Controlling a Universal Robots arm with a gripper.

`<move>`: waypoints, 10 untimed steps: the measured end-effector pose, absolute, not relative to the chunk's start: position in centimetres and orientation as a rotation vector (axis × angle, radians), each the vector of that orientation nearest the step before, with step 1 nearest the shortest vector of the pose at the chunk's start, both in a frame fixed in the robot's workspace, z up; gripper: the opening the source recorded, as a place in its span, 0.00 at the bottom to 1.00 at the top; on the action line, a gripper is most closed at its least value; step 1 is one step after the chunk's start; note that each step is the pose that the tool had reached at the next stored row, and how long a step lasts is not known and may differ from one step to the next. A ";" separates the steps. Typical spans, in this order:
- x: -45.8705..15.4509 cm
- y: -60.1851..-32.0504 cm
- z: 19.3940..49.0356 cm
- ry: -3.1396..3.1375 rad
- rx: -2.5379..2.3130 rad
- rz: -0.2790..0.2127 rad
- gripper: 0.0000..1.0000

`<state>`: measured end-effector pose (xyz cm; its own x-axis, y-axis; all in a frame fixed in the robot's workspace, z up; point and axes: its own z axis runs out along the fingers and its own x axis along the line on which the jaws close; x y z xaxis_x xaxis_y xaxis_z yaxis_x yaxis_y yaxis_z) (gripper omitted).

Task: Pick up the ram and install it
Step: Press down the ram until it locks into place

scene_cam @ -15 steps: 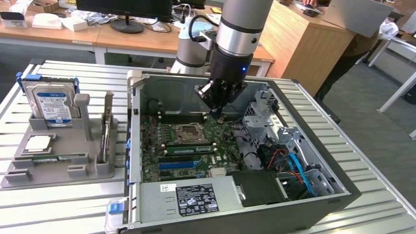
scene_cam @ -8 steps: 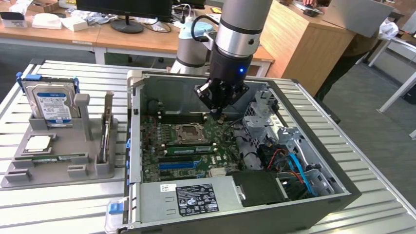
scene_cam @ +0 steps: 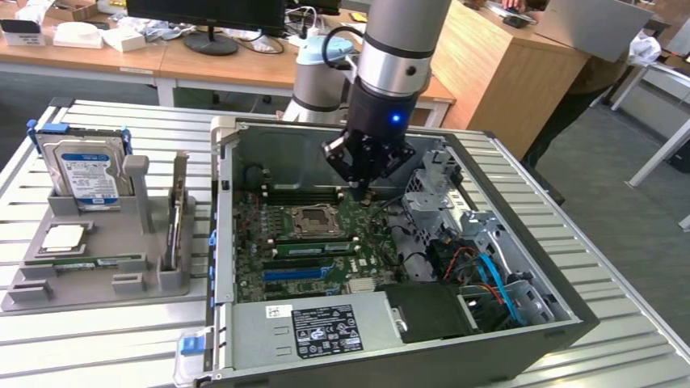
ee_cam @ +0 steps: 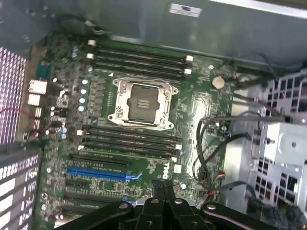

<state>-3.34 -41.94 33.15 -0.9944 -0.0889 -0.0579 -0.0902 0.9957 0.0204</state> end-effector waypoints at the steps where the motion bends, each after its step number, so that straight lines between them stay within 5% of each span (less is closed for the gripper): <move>1: -3.3 -41.9 33.1 3.082 -0.111 0.035 0.10; 10: -3.4 -41.9 33.1 3.083 -0.050 0.033 0.10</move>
<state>-3.35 -41.94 33.08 -0.9978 -0.0318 -0.0579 -0.0331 0.9992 0.0204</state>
